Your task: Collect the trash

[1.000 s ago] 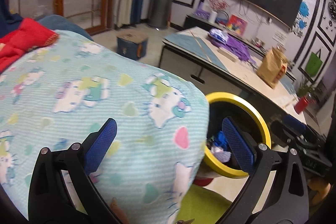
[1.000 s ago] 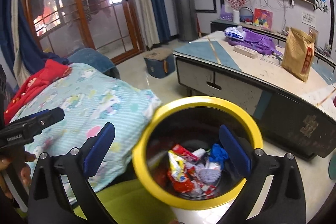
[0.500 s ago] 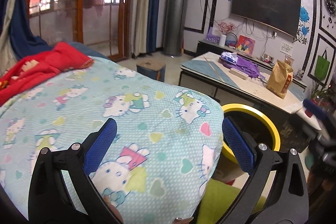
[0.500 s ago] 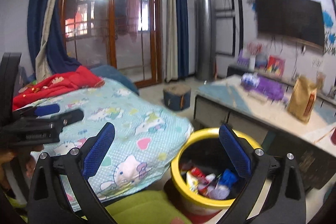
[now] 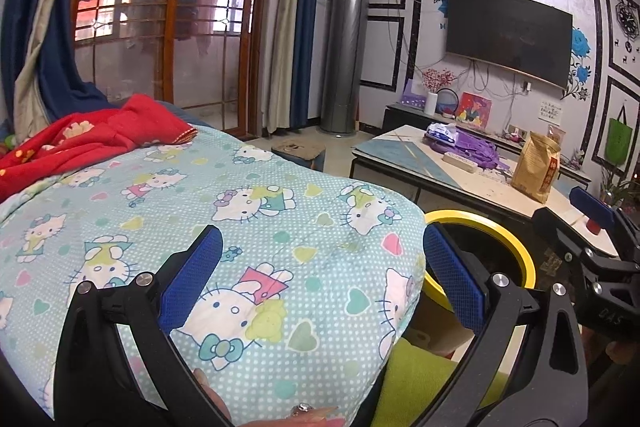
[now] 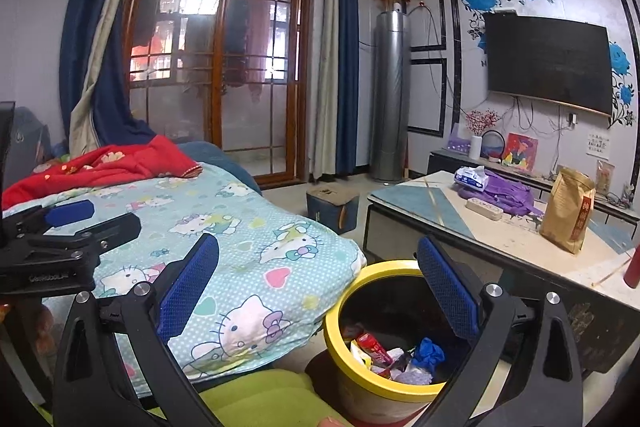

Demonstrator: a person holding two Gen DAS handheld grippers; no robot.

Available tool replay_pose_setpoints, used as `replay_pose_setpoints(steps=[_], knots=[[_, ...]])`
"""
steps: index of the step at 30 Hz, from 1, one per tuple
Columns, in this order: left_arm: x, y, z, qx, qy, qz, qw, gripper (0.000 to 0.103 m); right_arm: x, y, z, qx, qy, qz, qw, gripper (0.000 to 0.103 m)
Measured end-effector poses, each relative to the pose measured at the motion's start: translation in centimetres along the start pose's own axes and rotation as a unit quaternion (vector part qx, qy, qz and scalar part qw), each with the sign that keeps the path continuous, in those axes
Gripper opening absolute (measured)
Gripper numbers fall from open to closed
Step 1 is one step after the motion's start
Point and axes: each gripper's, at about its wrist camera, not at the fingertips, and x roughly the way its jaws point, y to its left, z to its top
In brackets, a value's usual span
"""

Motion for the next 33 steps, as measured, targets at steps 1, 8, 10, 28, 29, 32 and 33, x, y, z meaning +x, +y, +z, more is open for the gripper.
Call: replay_pose_setpoints(steps=[1, 8, 10, 28, 29, 32, 33], knots=[[0.0, -0.1, 0.0, 0.0, 0.001, 0.0, 1.0, 0.092, 0.1, 0.0, 0.0, 0.001, 0.002, -0.002, 1.0, 0.097], [0.1, -0.3, -0.1, -0.001, 0.005, -0.009, 0.9999, 0.092, 0.5, -0.1, -0.3, 0.002, 0.011, -0.004, 1.0, 0.097], [0.1, -0.3, -0.2, -0.002, 0.005, -0.012, 0.9999, 0.092, 0.5, 0.0, -0.3, 0.003, 0.012, -0.005, 1.0, 0.097], [0.0, -0.4, -0.3, -0.006, 0.006, -0.014, 0.9999, 0.092, 1.1, -0.3, -0.6, 0.011, 0.02, -0.009, 1.0, 0.097], [0.0, -0.4, -0.4, -0.006, 0.006, -0.014, 0.9999, 0.092, 1.1, -0.3, -0.6, 0.011, 0.02, -0.009, 1.0, 0.097], [0.0, -0.4, -0.3, -0.005, 0.006, -0.014, 0.9999, 0.092, 1.1, -0.3, -0.5, 0.012, 0.02, -0.009, 1.0, 0.097], [0.0, -0.4, -0.4, -0.005, 0.006, -0.014, 0.9999, 0.092, 1.1, -0.3, -0.6, 0.012, 0.02, -0.009, 1.0, 0.097]])
